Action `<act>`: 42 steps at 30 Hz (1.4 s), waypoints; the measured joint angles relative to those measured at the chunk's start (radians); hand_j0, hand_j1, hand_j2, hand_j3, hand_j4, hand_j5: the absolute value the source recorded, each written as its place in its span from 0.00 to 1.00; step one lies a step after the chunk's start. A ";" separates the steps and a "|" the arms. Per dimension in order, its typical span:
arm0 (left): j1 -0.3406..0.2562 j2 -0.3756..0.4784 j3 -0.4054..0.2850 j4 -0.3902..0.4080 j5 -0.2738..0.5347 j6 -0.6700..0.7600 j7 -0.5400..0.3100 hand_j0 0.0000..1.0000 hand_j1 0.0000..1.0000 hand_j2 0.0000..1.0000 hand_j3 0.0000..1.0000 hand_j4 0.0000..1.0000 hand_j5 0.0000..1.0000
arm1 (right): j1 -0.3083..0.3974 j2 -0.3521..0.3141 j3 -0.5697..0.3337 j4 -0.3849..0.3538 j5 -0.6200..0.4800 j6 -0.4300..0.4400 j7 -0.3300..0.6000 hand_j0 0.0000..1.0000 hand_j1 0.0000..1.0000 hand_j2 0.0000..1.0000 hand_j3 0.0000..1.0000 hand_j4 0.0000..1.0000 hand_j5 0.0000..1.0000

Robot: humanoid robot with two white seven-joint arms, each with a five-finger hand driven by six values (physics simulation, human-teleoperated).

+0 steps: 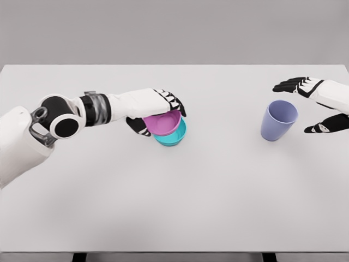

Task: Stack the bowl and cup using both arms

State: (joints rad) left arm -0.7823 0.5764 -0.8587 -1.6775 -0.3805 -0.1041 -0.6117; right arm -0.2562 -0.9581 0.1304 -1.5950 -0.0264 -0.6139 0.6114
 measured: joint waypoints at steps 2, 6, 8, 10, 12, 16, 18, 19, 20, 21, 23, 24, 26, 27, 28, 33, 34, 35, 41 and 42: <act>-0.009 -0.013 -0.005 0.013 -0.005 0.000 0.000 0.66 0.66 0.66 0.66 0.66 0.66 | 0.000 -0.001 0.000 0.000 0.000 0.000 0.000 1.00 1.00 1.00 1.00 1.00 1.00; -0.012 -0.036 -0.012 0.035 -0.015 -0.003 0.000 0.66 0.66 0.66 0.66 0.66 0.66 | -0.002 -0.001 0.000 0.000 0.000 0.000 0.000 1.00 1.00 1.00 1.00 1.00 1.00; -0.012 -0.043 -0.018 0.044 -0.018 -0.004 0.000 0.67 0.67 0.67 0.67 0.67 0.67 | 0.000 -0.001 0.000 0.000 0.000 0.000 0.000 1.00 1.00 1.00 1.00 1.00 1.00; -0.012 -0.047 -0.022 0.049 -0.020 -0.003 0.000 0.67 0.67 0.67 0.67 0.67 0.67 | 0.000 -0.001 0.000 0.000 0.000 0.000 0.000 1.00 1.00 1.00 1.00 1.00 1.00; -0.012 -0.049 -0.025 0.053 -0.022 -0.001 0.000 0.67 0.67 0.67 0.67 0.67 0.67 | 0.000 -0.002 0.000 0.000 0.000 0.000 0.000 1.00 1.00 1.00 1.00 1.00 1.00; -0.011 -0.053 -0.028 0.061 -0.026 -0.001 0.000 0.68 0.68 0.68 0.68 0.68 0.68 | 0.000 -0.003 0.000 -0.002 -0.002 0.000 0.000 1.00 1.00 1.00 1.00 1.00 1.00; -0.011 -0.053 -0.028 0.063 -0.026 -0.001 0.000 0.68 0.68 0.68 0.68 0.68 0.68 | 0.000 -0.004 0.000 -0.003 -0.002 0.000 0.000 1.00 1.00 1.00 1.00 1.00 1.00; -0.011 -0.054 -0.028 0.066 -0.027 0.000 0.000 0.68 0.68 0.68 0.68 0.68 0.68 | 0.000 -0.004 0.000 -0.003 -0.003 0.000 0.000 1.00 1.00 1.00 1.00 1.00 1.00; -0.011 -0.055 -0.028 0.070 -0.028 0.000 0.000 0.68 0.68 0.68 0.68 0.68 0.68 | 0.002 -0.004 0.000 -0.003 -0.002 0.000 0.000 1.00 1.00 1.00 1.00 1.00 1.00; -0.011 -0.056 -0.028 0.073 -0.028 0.000 0.000 0.68 0.68 0.68 0.68 0.68 0.68 | 0.012 -0.004 0.000 -0.003 -0.002 0.000 0.000 1.00 1.00 1.00 1.00 1.00 1.00; -0.011 -0.057 -0.029 0.076 -0.029 0.000 0.000 0.68 0.68 0.68 0.68 0.68 0.68 | 0.012 -0.005 -0.001 -0.005 -0.002 0.000 0.000 1.00 1.00 1.00 1.00 1.00 1.00; -0.011 -0.057 -0.029 0.077 -0.029 -0.001 0.000 0.69 0.69 0.69 0.69 0.69 0.69 | 0.014 -0.005 -0.001 -0.005 -0.002 0.000 0.000 1.00 1.00 1.00 1.00 1.00 1.00; -0.011 -0.058 -0.029 0.078 -0.029 -0.004 0.000 0.71 0.71 0.71 0.71 0.71 0.71 | 0.014 -0.005 -0.003 -0.006 -0.002 0.000 0.000 1.00 1.00 1.00 1.00 1.00 1.00; -0.011 -0.058 -0.029 0.078 -0.029 -0.005 0.000 0.75 0.75 0.75 0.75 0.75 0.75 | 0.015 -0.006 -0.003 -0.006 -0.002 0.000 0.000 1.00 1.00 1.00 1.00 1.00 1.00; -0.011 -0.058 -0.029 0.078 -0.028 -0.006 0.000 0.81 0.81 0.81 0.81 0.81 0.81 | 0.015 -0.006 -0.004 -0.007 -0.001 0.000 0.000 1.00 1.00 1.00 1.00 1.00 1.00; -0.012 -0.058 -0.029 0.077 -0.027 -0.010 0.000 1.00 1.00 1.00 1.00 1.00 1.00 | 0.020 -0.006 -0.006 -0.019 -0.002 0.000 0.000 1.00 1.00 1.00 1.00 1.00 1.00; -0.012 -0.058 -0.029 0.076 -0.027 -0.011 0.000 1.00 1.00 1.00 1.00 1.00 1.00 | 0.020 -0.006 -0.007 -0.020 -0.002 0.000 0.000 1.00 1.00 1.00 1.00 1.00 1.00; -0.012 -0.058 -0.029 0.075 -0.026 -0.011 0.000 1.00 1.00 1.00 1.00 1.00 1.00 | 0.020 -0.006 -0.007 -0.020 -0.002 0.000 0.000 1.00 1.00 1.00 1.00 1.00 1.00; -0.012 -0.057 -0.029 0.073 -0.025 -0.013 0.000 1.00 1.00 1.00 1.00 1.00 1.00 | 0.020 -0.006 -0.008 -0.021 -0.002 0.000 0.000 1.00 1.00 1.00 1.00 1.00 1.00; -0.012 -0.056 -0.029 0.072 -0.025 -0.013 0.000 1.00 1.00 1.00 1.00 1.00 1.00 | 0.020 -0.006 -0.008 -0.021 -0.002 0.000 0.000 1.00 1.00 1.00 1.00 1.00 1.00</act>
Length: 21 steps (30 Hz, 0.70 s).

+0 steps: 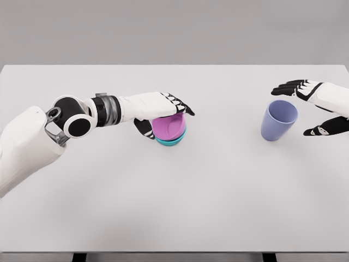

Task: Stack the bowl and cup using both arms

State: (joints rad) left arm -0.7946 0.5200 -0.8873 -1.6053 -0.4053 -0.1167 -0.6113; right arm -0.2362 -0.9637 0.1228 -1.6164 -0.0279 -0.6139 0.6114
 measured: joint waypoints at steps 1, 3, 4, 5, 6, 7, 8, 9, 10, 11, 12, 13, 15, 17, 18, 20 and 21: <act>-0.002 0.001 0.000 -0.001 0.001 0.000 0.000 1.00 1.00 1.00 1.00 1.00 1.00 | 0.000 0.000 0.000 0.000 0.000 0.000 0.000 1.00 1.00 1.00 1.00 1.00 1.00; -0.002 0.005 0.003 -0.009 0.004 0.000 0.000 1.00 1.00 1.00 1.00 1.00 1.00 | 0.000 0.000 0.000 0.000 0.000 0.000 0.000 1.00 1.00 1.00 1.00 1.00 1.00; -0.003 0.012 0.006 -0.024 0.010 -0.001 0.000 1.00 1.00 1.00 1.00 1.00 1.00 | 0.000 0.000 0.000 0.000 0.000 0.000 0.000 1.00 1.00 1.00 1.00 1.00 1.00; -0.009 0.025 0.010 -0.042 0.023 -0.002 0.000 1.00 1.00 1.00 1.00 1.00 1.00 | 0.000 0.000 0.000 0.000 0.000 0.000 0.000 1.00 1.00 1.00 1.00 1.00 1.00; -0.032 0.044 0.014 -0.061 0.045 -0.013 0.000 1.00 1.00 1.00 1.00 1.00 1.00 | 0.000 0.000 0.000 0.000 0.000 0.000 0.000 1.00 1.00 1.00 1.00 1.00 1.00; -0.038 0.064 0.020 -0.076 0.071 -0.045 0.000 1.00 1.00 1.00 1.00 1.00 1.00 | 0.000 0.000 0.000 0.000 0.000 0.000 0.000 1.00 1.00 1.00 1.00 1.00 1.00; -0.041 0.083 0.032 -0.087 0.095 -0.096 0.000 1.00 1.00 1.00 1.00 1.00 1.00 | 0.000 0.001 -0.001 0.001 0.000 0.000 0.000 1.00 1.00 1.00 1.00 1.00 1.00; -0.040 0.100 0.054 -0.095 0.117 -0.169 0.000 1.00 1.00 1.00 1.00 1.00 1.00 | 0.000 0.003 -0.001 0.002 0.001 0.000 0.000 1.00 1.00 1.00 1.00 1.00 1.00; -0.040 0.115 0.080 -0.101 0.142 -0.253 0.000 1.00 1.00 1.00 1.00 1.00 1.00 | 0.000 0.003 -0.003 0.004 0.001 0.000 0.000 1.00 1.00 1.00 1.00 1.00 1.00; -0.038 0.138 0.109 -0.105 0.172 -0.321 0.000 1.00 1.00 1.00 1.00 1.00 1.00 | 0.002 0.002 -0.015 0.005 0.001 -0.001 0.000 1.00 1.00 1.00 1.00 1.00 1.00; -0.037 0.167 0.136 -0.107 0.207 -0.371 0.000 1.00 1.00 1.00 1.00 1.00 1.00 | 0.018 0.002 -0.039 0.006 0.001 -0.001 0.000 1.00 1.00 1.00 1.00 1.00 1.00; -0.032 0.198 0.162 -0.107 0.242 -0.406 0.000 1.00 1.00 1.00 1.00 1.00 1.00 | 0.028 0.001 -0.065 0.006 0.001 -0.001 0.000 1.00 1.00 1.00 1.00 1.00 1.00; -0.009 0.273 0.214 -0.101 0.316 -0.450 0.000 1.00 1.00 1.00 1.00 1.00 1.00 | 0.048 -0.001 -0.113 0.002 0.008 0.000 0.000 1.00 1.00 1.00 1.00 1.00 1.00; 0.015 0.338 0.246 -0.077 0.395 -0.473 0.000 1.00 1.00 1.00 1.00 1.00 1.00 | 0.049 -0.026 -0.143 -0.016 0.036 0.000 0.000 1.00 1.00 1.00 1.00 1.00 1.00; 0.020 0.363 0.257 -0.059 0.433 -0.480 0.000 1.00 1.00 1.00 1.00 1.00 1.00 | 0.049 -0.046 -0.152 -0.026 0.047 0.000 0.000 1.00 1.00 1.00 1.00 1.00 1.00; 0.060 0.410 0.272 -0.011 0.508 -0.488 0.000 1.00 1.00 1.00 1.00 1.00 1.00 | 0.035 -0.095 -0.154 -0.034 0.062 0.000 0.000 1.00 1.00 1.00 1.00 1.00 1.00; 0.083 0.433 0.277 0.013 0.545 -0.491 0.000 1.00 1.00 1.00 1.00 1.00 1.00 | 0.020 -0.118 -0.142 -0.034 0.067 0.001 0.000 1.00 1.00 1.00 1.00 1.00 1.00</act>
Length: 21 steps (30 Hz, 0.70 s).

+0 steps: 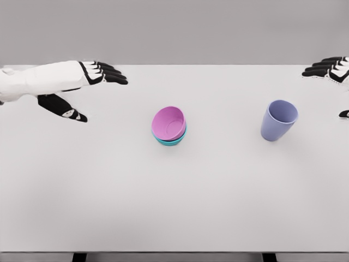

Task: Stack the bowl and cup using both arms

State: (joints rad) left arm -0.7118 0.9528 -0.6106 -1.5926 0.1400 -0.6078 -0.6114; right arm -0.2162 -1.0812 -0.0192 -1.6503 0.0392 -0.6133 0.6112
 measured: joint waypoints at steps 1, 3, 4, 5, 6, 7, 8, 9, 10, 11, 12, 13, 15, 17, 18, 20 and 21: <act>0.023 0.020 0.003 0.023 0.038 -0.002 0.000 1.00 1.00 1.00 1.00 1.00 1.00 | -0.021 -0.024 0.019 -0.002 0.003 0.000 0.000 1.00 1.00 1.00 1.00 1.00 1.00; 0.089 0.052 0.008 0.084 0.124 -0.004 0.000 1.00 1.00 1.00 1.00 1.00 1.00 | -0.106 -0.059 0.078 -0.001 0.012 0.001 0.000 1.00 1.00 1.00 1.00 1.00 1.00; 0.114 0.062 0.010 0.117 0.167 -0.005 0.000 1.00 1.00 1.00 1.00 1.00 1.00 | -0.178 -0.063 0.121 0.006 0.035 -0.002 0.001 1.00 1.00 1.00 1.00 1.00 1.00; 0.132 0.069 0.011 0.152 0.208 -0.006 0.000 1.00 1.00 1.00 1.00 1.00 1.00 | -0.282 -0.053 0.185 0.027 0.054 -0.001 0.000 1.00 1.00 1.00 1.00 1.00 1.00; 0.150 0.076 0.013 0.183 0.241 -0.006 0.000 1.00 1.00 1.00 1.00 1.00 1.00 | -0.364 -0.037 0.258 0.057 0.075 -0.001 0.000 1.00 1.00 1.00 1.00 1.00 1.00; 0.159 0.082 0.014 0.208 0.268 -0.006 0.000 1.00 1.00 1.00 1.00 1.00 1.00 | -0.388 -0.021 0.327 0.087 0.088 0.002 0.000 1.00 1.00 1.00 1.00 1.00 1.00; 0.190 0.086 0.016 0.226 0.293 -0.006 0.000 1.00 1.00 1.00 1.00 1.00 1.00 | -0.393 -0.008 0.382 0.111 0.104 0.001 0.000 1.00 1.00 1.00 1.00 1.00 1.00; 0.241 0.089 0.017 0.240 0.325 -0.006 0.000 1.00 1.00 1.00 1.00 1.00 1.00 | -0.411 0.002 0.423 0.128 0.115 0.000 0.000 1.00 1.00 1.00 1.00 1.00 1.00; 0.265 0.090 0.018 0.249 0.362 -0.007 0.000 1.00 1.00 1.00 1.00 1.00 1.00 | -0.417 0.009 0.455 0.140 0.122 0.000 0.000 1.00 1.00 1.00 1.00 1.00 1.00; 0.271 0.092 0.022 0.255 0.391 -0.006 0.000 1.00 1.00 1.00 1.00 1.00 1.00 | -0.417 0.015 0.480 0.148 0.128 0.000 0.000 1.00 1.00 1.00 1.00 1.00 1.00; 0.278 0.091 0.027 0.260 0.412 -0.006 0.000 1.00 1.00 1.00 1.00 1.00 1.00 | -0.419 0.018 0.499 0.153 0.132 -0.001 0.000 1.00 1.00 1.00 1.00 1.00 1.00; 0.279 0.090 0.031 0.264 0.427 -0.006 0.000 1.00 1.00 1.00 1.00 1.00 1.00 | -0.419 0.021 0.515 0.157 0.135 -0.001 0.000 1.00 1.00 1.00 1.00 1.00 1.00; 0.284 0.087 0.035 0.269 0.446 -0.005 0.000 1.00 1.00 1.00 1.00 1.00 1.00 | -0.420 0.029 0.538 0.162 0.141 -0.001 0.000 1.00 1.00 1.00 1.00 1.00 1.00; 0.285 0.085 0.038 0.272 0.456 -0.005 0.000 1.00 1.00 1.00 1.00 1.00 1.00 | -0.431 0.047 0.560 0.168 0.159 0.000 0.000 1.00 1.00 1.00 1.00 1.00 1.00; 0.285 0.084 0.039 0.273 0.458 -0.005 0.000 1.00 1.00 1.00 1.00 1.00 1.00 | -0.440 0.057 0.571 0.173 0.166 0.000 0.000 1.00 1.00 1.00 1.00 1.00 1.00; 0.287 0.083 0.040 0.275 0.461 -0.005 0.000 1.00 1.00 1.00 1.00 1.00 1.00 | -0.448 0.073 0.588 0.189 0.177 0.000 0.000 1.00 1.00 1.00 1.00 1.00 1.00; 0.285 0.081 0.040 0.276 0.462 -0.005 0.000 1.00 1.00 1.00 1.00 1.00 1.00 | -0.451 0.079 0.594 0.199 0.182 0.000 0.000 1.00 1.00 1.00 1.00 1.00 1.00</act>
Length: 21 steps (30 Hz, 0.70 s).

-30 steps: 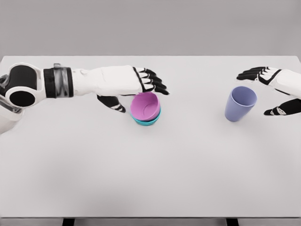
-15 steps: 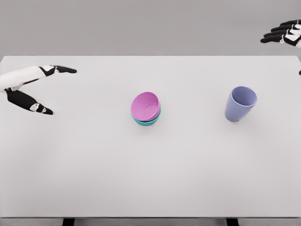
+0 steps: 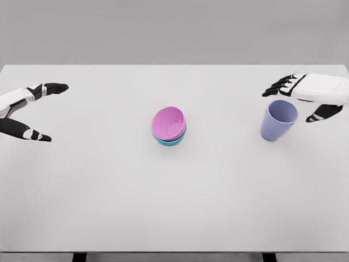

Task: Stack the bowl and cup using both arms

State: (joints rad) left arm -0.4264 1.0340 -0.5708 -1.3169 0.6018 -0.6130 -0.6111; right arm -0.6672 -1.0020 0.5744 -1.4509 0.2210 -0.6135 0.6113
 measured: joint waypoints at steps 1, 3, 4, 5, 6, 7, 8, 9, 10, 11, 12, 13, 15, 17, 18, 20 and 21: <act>0.002 -0.004 0.000 0.003 0.000 0.000 0.000 1.00 1.00 1.00 1.00 1.00 1.00 | -0.003 0.007 0.006 0.010 0.005 0.000 0.000 1.00 1.00 1.00 1.00 1.00 1.00; 0.000 -0.009 0.001 0.014 0.000 0.000 0.000 1.00 1.00 1.00 1.00 1.00 1.00 | -0.005 0.021 0.019 0.024 0.013 0.000 0.000 1.00 1.00 1.00 1.00 1.00 1.00; 0.000 -0.011 0.001 0.018 0.000 0.000 0.000 1.00 1.00 1.00 1.00 1.00 1.00 | -0.005 0.026 0.023 0.028 0.016 0.000 0.000 1.00 1.00 1.00 1.00 1.00 1.00; 0.000 -0.012 0.001 0.021 0.000 0.000 0.000 1.00 1.00 1.00 1.00 1.00 1.00 | -0.003 0.030 0.027 0.031 0.018 0.000 0.000 1.00 1.00 1.00 1.00 1.00 1.00; 0.001 -0.013 0.001 0.024 0.000 0.000 0.000 1.00 1.00 1.00 1.00 1.00 1.00 | -0.003 0.034 0.029 0.034 0.019 0.000 0.000 1.00 1.00 1.00 1.00 1.00 1.00; 0.000 -0.014 0.001 0.026 0.000 0.000 0.000 1.00 1.00 1.00 1.00 1.00 1.00 | -0.005 0.038 0.032 0.037 0.020 0.000 0.000 1.00 1.00 1.00 1.00 1.00 1.00; 0.000 -0.015 0.001 0.027 -0.001 0.000 0.000 1.00 1.00 1.00 1.00 1.00 1.00 | -0.005 0.041 0.035 0.039 0.021 0.000 0.000 1.00 1.00 1.00 1.00 1.00 1.00; 0.000 -0.016 0.001 0.028 -0.001 0.000 0.000 1.00 1.00 1.00 1.00 1.00 1.00 | -0.008 0.043 0.037 0.040 0.022 0.000 0.000 1.00 1.00 1.00 1.00 1.00 1.00; 0.000 -0.017 0.001 0.029 -0.001 0.000 0.000 1.00 1.00 1.00 1.00 1.00 1.00 | -0.011 0.045 0.038 0.042 0.023 0.000 0.000 1.00 1.00 1.00 1.00 1.00 1.00; 0.000 -0.018 0.001 0.029 -0.002 0.000 0.000 1.00 1.00 1.00 1.00 1.00 1.00 | -0.012 0.047 0.039 0.042 0.023 0.000 0.000 1.00 1.00 1.00 1.00 1.00 1.00; 0.000 -0.020 0.001 0.029 -0.003 0.000 0.000 1.00 1.00 1.00 1.00 1.00 1.00 | -0.012 0.050 0.040 0.043 0.023 0.000 0.000 1.00 1.00 1.00 1.00 1.00 1.00; 0.000 -0.023 0.001 0.030 -0.003 0.000 0.000 1.00 1.00 1.00 1.00 1.00 1.00 | -0.012 0.052 0.043 0.045 0.024 0.000 0.000 1.00 1.00 1.00 1.00 1.00 1.00; 0.000 -0.026 0.001 0.030 -0.005 0.000 0.000 1.00 1.00 1.00 1.00 1.00 1.00 | -0.012 0.055 0.046 0.050 0.027 0.000 0.000 1.00 1.00 1.00 1.00 1.00 1.00; 0.000 -0.028 0.001 0.030 -0.005 0.000 0.000 1.00 1.00 1.00 1.00 1.00 1.00 | -0.014 0.057 0.050 0.057 0.033 0.000 0.000 1.00 1.00 1.00 1.00 1.00 1.00; 0.000 -0.029 0.001 0.030 -0.005 0.000 0.000 1.00 1.00 1.00 1.00 1.00 1.00 | -0.012 0.059 0.051 0.062 0.035 0.000 0.000 1.00 1.00 1.00 1.00 1.00 1.00; 0.000 -0.030 0.001 0.030 -0.005 0.000 0.000 1.00 1.00 1.00 1.00 1.00 1.00 | -0.014 0.066 0.054 0.076 0.042 0.000 0.000 1.00 1.00 1.00 1.00 1.00 1.00; 0.000 -0.030 0.001 0.030 -0.005 0.000 0.000 1.00 1.00 1.00 1.00 1.00 1.00 | -0.018 0.070 0.055 0.081 0.047 0.000 0.000 1.00 1.00 1.00 1.00 1.00 1.00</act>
State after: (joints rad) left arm -0.4264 1.0038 -0.5699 -1.2866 0.5964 -0.6130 -0.6111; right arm -0.6857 -0.9320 0.6296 -1.3697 0.2679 -0.6135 0.6113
